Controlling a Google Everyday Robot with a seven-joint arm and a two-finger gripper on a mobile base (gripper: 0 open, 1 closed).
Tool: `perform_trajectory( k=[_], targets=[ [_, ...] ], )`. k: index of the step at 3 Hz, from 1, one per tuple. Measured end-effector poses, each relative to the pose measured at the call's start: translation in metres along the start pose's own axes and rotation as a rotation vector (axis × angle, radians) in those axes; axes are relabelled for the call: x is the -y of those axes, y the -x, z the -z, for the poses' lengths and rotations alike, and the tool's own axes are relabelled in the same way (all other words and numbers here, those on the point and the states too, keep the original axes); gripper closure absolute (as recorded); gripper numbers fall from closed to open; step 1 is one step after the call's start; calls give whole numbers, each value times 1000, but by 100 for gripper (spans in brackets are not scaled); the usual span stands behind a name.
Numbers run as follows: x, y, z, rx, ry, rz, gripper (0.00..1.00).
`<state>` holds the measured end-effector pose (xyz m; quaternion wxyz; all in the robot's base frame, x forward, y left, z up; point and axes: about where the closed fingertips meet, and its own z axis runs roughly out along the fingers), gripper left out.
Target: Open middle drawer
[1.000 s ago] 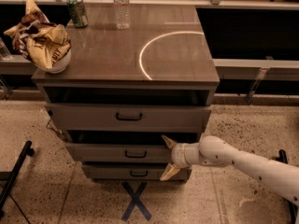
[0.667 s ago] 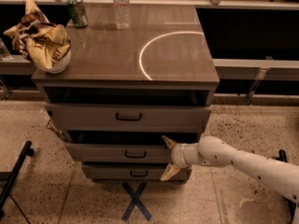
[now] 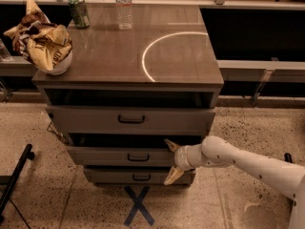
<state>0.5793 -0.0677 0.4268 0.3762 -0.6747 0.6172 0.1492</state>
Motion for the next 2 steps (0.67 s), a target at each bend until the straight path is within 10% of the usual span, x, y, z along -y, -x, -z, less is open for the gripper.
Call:
perform_trajectory(
  k=[2],
  targets=[
    [-3, -2, 4, -19, 34, 2, 0]
  ],
)
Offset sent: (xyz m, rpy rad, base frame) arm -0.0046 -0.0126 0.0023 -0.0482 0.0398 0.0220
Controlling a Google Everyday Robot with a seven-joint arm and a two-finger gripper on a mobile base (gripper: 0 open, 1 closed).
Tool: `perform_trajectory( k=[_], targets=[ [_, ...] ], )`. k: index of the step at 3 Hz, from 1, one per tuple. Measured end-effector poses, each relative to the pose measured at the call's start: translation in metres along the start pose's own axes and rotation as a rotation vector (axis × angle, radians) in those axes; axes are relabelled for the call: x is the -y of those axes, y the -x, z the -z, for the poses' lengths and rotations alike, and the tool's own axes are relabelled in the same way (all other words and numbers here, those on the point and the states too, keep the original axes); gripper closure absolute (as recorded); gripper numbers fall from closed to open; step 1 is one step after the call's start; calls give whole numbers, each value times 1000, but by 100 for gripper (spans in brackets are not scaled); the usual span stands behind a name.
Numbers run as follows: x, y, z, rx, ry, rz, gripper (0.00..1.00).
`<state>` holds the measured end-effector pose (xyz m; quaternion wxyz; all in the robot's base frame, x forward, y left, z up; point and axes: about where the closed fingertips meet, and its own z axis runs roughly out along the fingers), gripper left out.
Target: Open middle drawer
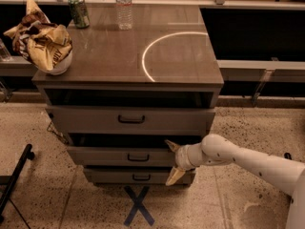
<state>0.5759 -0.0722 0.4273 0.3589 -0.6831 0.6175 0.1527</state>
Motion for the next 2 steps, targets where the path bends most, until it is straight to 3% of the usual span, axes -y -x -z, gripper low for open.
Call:
perform_trajectory(
  k=[2],
  targets=[
    [-6, -7, 0, -26, 45, -13, 0]
  ],
)
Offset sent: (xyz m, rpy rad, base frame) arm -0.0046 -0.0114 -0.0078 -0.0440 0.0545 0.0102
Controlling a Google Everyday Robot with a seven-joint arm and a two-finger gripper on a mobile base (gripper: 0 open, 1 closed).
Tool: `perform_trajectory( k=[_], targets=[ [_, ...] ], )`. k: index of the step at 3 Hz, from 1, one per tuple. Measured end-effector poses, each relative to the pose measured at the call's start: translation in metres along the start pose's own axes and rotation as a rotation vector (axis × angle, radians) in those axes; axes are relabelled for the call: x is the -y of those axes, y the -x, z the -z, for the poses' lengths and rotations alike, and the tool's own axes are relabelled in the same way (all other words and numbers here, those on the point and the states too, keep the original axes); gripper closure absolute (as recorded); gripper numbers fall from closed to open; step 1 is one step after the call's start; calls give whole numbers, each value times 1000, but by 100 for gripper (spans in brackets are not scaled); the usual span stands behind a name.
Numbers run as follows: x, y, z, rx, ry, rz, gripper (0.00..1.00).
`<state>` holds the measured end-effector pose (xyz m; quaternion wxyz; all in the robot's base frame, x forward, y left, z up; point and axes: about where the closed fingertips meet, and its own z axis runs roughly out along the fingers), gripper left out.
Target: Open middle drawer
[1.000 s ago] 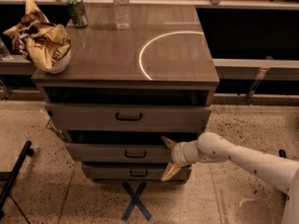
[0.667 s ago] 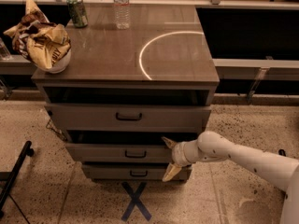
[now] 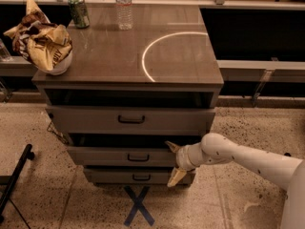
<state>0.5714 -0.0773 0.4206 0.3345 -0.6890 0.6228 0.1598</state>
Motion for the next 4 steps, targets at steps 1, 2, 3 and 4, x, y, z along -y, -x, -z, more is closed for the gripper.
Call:
perform_trajectory(
  k=[1, 2, 3, 4],
  targets=[
    [-5, -5, 3, 6, 12, -14, 0],
    [-9, -8, 6, 12, 17, -22, 0],
    [-9, -9, 7, 12, 17, -23, 0],
    [-15, -14, 13, -5, 27, -34, 0]
  ],
)
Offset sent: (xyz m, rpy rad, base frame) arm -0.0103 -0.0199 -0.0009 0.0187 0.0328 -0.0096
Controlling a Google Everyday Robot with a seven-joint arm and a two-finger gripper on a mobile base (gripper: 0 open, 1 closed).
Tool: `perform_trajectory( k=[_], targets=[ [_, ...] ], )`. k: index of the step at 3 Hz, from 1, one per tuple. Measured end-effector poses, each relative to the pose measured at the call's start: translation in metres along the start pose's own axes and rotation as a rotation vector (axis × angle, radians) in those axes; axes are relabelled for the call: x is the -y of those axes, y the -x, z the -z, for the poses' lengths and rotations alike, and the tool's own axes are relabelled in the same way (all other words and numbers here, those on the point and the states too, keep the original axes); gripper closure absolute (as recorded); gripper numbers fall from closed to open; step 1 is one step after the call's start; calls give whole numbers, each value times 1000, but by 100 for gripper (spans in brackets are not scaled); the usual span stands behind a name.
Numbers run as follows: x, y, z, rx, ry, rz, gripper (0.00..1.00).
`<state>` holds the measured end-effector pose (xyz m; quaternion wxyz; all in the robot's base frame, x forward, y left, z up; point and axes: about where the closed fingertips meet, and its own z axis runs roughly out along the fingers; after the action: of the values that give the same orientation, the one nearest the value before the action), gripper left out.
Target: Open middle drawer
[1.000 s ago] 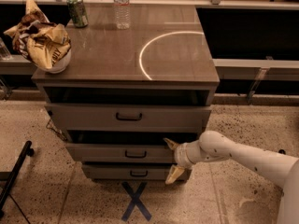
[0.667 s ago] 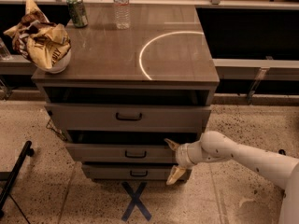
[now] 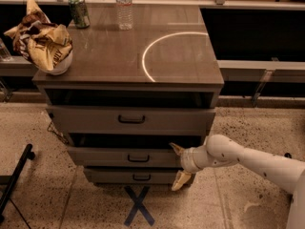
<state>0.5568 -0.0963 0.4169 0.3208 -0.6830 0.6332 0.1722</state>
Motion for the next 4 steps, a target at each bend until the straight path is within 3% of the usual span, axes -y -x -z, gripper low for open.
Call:
perform_trajectory(
  k=[4],
  targets=[
    [-31, -14, 15, -32, 52, -45, 0]
  ],
)
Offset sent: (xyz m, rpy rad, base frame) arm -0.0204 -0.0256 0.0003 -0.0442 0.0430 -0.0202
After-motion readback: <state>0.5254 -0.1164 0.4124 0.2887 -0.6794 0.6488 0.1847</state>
